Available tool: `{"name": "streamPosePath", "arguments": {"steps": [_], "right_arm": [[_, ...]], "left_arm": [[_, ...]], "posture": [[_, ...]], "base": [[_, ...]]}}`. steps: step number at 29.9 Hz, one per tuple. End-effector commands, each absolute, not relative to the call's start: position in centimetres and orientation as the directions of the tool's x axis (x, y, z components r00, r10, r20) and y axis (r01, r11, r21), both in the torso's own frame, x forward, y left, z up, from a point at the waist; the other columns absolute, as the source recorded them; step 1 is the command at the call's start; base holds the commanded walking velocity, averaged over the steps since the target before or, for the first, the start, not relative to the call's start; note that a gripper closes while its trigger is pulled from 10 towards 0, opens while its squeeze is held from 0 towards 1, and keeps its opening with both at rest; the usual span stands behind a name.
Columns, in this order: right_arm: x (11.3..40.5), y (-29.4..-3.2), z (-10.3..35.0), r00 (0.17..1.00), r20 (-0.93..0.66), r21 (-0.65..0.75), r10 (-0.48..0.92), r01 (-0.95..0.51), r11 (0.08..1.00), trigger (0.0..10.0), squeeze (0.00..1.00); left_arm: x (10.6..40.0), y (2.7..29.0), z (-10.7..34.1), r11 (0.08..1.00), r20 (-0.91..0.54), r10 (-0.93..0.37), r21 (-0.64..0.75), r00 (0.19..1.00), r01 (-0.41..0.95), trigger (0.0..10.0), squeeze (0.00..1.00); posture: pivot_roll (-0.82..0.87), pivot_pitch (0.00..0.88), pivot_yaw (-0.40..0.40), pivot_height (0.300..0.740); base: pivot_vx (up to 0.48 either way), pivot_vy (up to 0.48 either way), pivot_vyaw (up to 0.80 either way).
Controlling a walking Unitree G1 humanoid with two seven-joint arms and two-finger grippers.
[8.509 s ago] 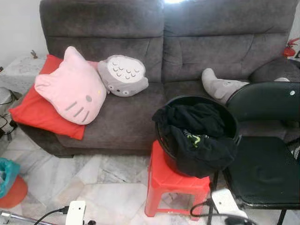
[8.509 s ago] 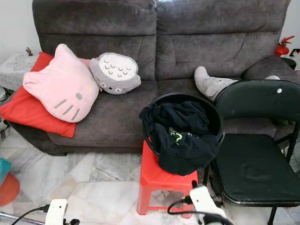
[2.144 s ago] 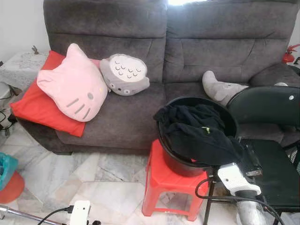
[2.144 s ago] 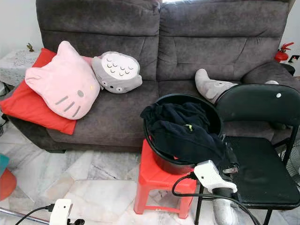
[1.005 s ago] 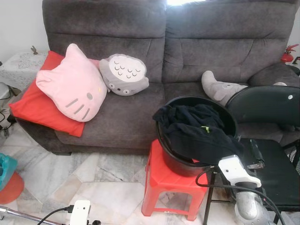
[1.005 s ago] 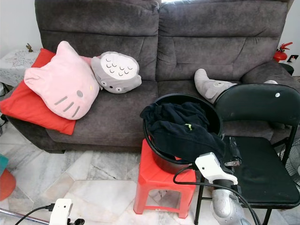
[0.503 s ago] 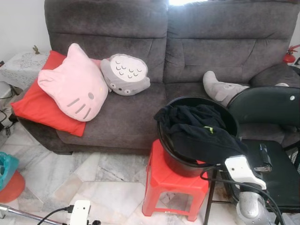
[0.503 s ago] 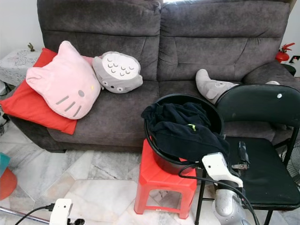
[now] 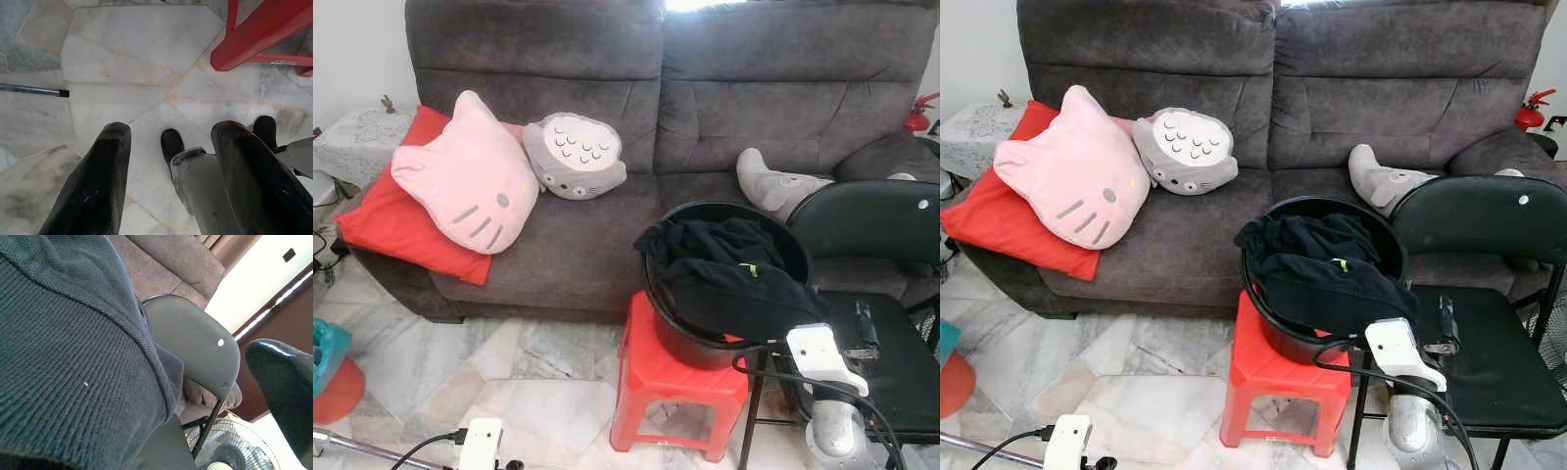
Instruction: Hang hanger
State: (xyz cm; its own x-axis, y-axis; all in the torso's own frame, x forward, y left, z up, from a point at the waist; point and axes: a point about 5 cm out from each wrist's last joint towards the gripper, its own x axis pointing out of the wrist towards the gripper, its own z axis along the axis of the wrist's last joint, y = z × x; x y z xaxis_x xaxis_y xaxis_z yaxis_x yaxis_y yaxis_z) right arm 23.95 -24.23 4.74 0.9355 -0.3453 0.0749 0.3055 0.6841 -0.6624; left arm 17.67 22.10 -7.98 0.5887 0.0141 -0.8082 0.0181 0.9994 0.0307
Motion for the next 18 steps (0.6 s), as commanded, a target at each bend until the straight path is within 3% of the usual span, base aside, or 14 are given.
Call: {"name": "streamPosePath", "arguments": {"steps": [1,18], "right_arm": [[23.99,-24.18,4.74,0.935,0.071,-0.647,-0.346,0.307,0.697,0.0,0.0],[23.78,-24.87,4.3,0.914,0.033,-0.647,-0.405,0.328,0.688,0.0,0.0]], "left_arm": [[17.45,22.24,-8.06,0.998,-0.813,0.017,0.045,0.582,0.034,10.0,0.0],[17.5,22.27,-8.04,0.999,-0.814,0.015,0.042,0.581,0.033,10.0,0.0]], "posture": [[-0.07,0.0,-0.014,0.74],[-0.07,0.0,-0.011,0.74]], "base": [[0.0,0.0,0.0],[0.0,0.0,0.0]]}}
